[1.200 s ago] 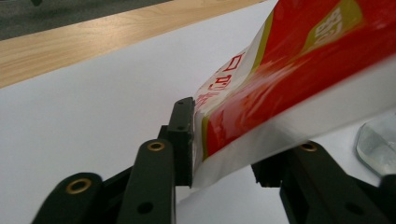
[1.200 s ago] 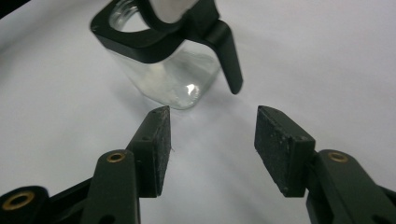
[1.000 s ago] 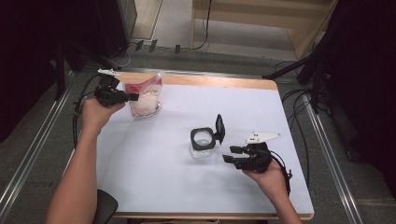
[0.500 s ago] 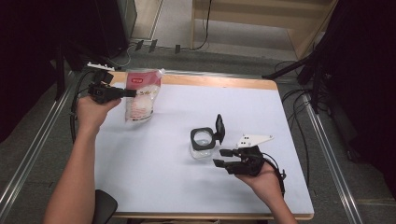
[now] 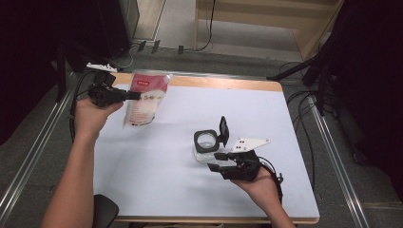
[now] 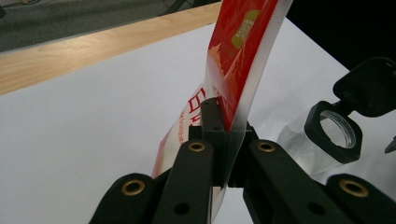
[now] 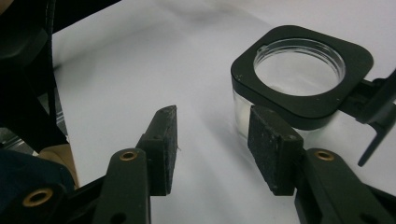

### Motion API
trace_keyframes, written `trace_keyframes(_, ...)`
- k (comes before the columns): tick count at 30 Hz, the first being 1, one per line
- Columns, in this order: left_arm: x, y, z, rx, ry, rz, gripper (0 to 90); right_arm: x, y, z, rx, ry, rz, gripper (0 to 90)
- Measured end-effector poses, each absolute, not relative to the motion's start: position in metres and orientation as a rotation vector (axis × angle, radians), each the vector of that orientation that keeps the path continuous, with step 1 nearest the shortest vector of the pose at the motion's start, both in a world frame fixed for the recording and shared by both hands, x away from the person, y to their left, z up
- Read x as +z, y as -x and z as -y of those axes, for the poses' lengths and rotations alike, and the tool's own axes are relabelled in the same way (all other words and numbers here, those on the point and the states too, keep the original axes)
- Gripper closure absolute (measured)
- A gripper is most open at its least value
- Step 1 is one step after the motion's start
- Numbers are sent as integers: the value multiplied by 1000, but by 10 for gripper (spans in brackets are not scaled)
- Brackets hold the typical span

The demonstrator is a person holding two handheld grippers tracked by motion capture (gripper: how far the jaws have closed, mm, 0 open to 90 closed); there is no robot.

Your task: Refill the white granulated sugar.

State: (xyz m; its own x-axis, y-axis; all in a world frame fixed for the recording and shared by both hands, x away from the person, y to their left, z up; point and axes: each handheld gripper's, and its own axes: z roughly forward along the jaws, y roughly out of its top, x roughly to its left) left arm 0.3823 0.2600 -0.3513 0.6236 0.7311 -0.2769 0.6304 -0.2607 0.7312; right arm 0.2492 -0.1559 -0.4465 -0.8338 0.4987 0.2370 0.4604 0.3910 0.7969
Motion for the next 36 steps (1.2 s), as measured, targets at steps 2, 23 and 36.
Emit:
trace_keyframes(2,-348,-380,-257,140,-1979,-1058,900,-446,-249,153,1460,-895,-2588,531)
trace_keyframes(23,-329,-352,-238,56,-2002,-973,900,-454,-251,107,1507,-903,-2571,493)
trace_keyframes(36,-322,-340,-229,39,-2017,-935,900,-460,-257,73,1482,-851,-2613,444)
